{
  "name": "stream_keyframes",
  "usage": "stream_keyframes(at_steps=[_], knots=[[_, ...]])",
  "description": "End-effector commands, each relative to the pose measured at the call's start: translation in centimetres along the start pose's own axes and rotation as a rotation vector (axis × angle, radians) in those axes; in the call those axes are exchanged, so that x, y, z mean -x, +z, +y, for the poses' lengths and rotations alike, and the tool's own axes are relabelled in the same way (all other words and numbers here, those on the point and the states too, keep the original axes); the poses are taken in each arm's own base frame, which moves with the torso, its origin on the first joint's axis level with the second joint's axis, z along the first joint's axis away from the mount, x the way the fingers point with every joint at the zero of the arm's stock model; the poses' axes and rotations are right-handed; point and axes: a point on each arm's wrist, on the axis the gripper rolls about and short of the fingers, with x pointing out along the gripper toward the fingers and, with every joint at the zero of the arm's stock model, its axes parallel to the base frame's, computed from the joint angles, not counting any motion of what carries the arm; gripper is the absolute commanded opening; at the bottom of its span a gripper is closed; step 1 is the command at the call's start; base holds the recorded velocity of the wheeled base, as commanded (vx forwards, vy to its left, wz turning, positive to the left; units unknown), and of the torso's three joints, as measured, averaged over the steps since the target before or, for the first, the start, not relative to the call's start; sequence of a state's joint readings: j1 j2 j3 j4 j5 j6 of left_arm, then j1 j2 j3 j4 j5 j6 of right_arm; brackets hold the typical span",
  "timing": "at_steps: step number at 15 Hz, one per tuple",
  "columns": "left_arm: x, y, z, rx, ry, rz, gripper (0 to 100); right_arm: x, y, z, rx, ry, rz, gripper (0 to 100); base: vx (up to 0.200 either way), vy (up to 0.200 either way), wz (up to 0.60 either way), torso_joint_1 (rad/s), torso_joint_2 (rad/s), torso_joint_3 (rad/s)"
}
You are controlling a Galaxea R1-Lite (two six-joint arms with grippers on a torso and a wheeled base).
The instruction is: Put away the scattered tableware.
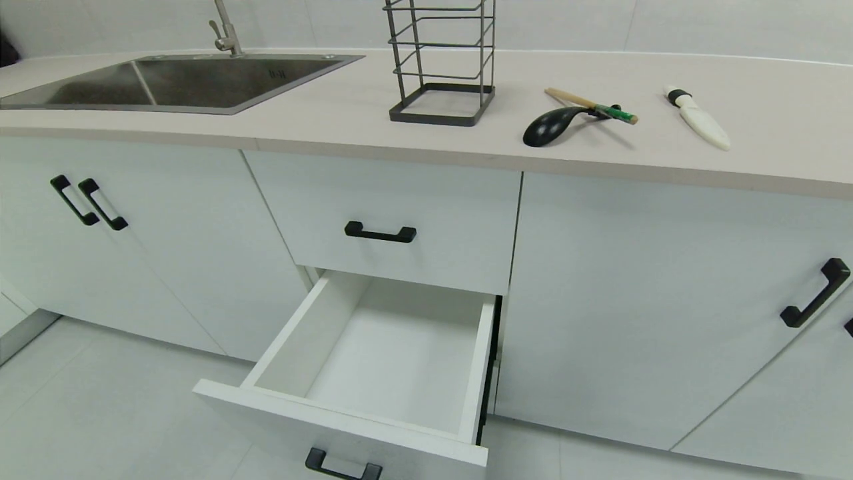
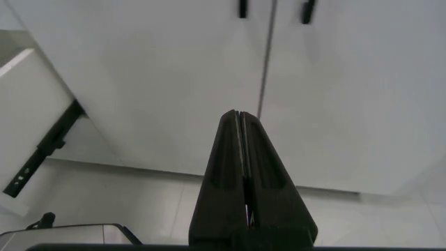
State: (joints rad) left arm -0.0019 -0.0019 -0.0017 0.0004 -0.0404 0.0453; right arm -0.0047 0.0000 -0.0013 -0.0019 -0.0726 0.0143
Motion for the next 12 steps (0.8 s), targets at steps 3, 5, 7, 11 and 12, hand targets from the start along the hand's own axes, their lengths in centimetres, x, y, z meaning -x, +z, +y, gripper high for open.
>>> stream_keyframes(at_steps=[3, 5, 7, 11, 12], knots=[[-0.02, 0.0, 0.0, 0.015, 0.001, 0.002, 100, -0.01, 0.01, 0.0, 0.002, 0.001, 0.002, 0, 0.0, 0.0, 0.4, 0.003, 0.0, 0.002], [-0.02, 0.0, 0.0, 0.015, -0.001, 0.002, 100, -0.01, -0.02, 0.0, 0.0, 0.001, 0.0, 0, 0.0, 0.0, 0.3, -0.001, 0.0, -0.001], [-0.02, 0.0, 0.0, 0.015, -0.001, 0.002, 100, 0.0, 0.0, 0.0, 0.0, 0.001, 0.0, 0, 0.0, 0.0, 0.0, 0.0, 0.0, 0.0], [-0.02, -0.01, 0.02, 0.018, 0.005, 0.003, 100, -0.01, -0.02, 0.0, 0.0, -0.001, 0.0, 0, 0.0, 0.0, 0.0, 0.0, 0.0, 0.0], [-0.02, 0.0, 0.03, 0.024, 0.012, 0.002, 100, -0.01, -0.02, 0.0, -0.001, -0.001, 0.0, 0, 0.2, 0.0, 0.0, -0.002, 0.01, -0.007]])
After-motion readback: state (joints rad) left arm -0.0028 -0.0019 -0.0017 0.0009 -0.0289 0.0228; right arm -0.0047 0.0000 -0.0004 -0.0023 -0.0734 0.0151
